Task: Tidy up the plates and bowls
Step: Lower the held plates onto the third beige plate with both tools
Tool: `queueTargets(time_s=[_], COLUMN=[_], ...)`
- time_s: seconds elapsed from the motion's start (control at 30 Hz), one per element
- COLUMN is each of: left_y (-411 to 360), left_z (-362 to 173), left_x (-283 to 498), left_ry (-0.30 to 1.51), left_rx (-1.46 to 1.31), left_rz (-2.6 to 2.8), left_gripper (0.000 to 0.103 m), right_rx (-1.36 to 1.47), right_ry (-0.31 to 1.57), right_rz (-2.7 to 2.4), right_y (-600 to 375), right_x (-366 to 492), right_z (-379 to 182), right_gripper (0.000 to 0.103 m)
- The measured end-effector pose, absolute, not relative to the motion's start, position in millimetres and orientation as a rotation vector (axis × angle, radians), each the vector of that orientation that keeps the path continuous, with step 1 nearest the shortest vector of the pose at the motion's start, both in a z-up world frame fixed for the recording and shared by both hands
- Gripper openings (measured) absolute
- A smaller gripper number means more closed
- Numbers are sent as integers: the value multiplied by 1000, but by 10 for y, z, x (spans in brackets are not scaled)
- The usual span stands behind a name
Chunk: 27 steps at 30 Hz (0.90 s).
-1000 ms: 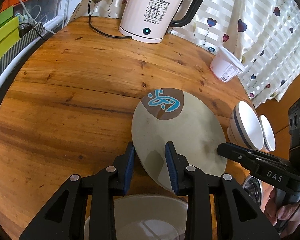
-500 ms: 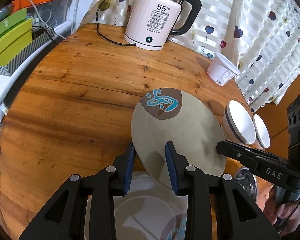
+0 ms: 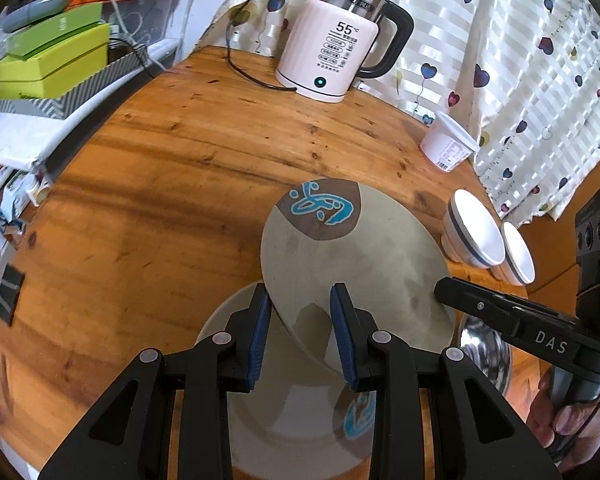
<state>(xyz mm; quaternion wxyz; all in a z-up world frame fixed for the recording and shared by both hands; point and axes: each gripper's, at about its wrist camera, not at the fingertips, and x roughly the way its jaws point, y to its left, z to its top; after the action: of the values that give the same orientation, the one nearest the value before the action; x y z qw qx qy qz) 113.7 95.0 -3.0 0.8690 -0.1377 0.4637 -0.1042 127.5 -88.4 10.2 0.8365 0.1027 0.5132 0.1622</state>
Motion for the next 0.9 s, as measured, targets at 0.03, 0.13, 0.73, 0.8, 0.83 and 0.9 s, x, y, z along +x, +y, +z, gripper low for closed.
queueTargets(time_s=[0.03, 0.13, 0.73, 0.8, 0.83, 0.9], left_y=[965, 1008, 1118, 1127, 1132, 1138], left_z=[-27, -32, -93, -104, -113, -125], left_x=[1098, 999, 613, 585, 572, 552], left_ry=[969, 967, 960, 960, 962, 963], left_rx=[-288, -296, -296, -297, -300, -304], left_rz=[-212, -199, -137, -132, -129, -124], left_gripper=[32, 32, 32, 32, 32, 32], right_rx=[214, 205, 174, 169, 167, 160], right_ry=[1085, 1083, 1087, 1086, 1086, 1086], right_rz=[348, 361, 424, 430, 433, 437], right_y=[-862, -817, -657, -643, -637, -621], right_x=[1246, 1182, 932, 911, 902, 885], right_z=[105, 111, 3, -1, -4, -14], right_gripper=[20, 20, 20, 20, 20, 20])
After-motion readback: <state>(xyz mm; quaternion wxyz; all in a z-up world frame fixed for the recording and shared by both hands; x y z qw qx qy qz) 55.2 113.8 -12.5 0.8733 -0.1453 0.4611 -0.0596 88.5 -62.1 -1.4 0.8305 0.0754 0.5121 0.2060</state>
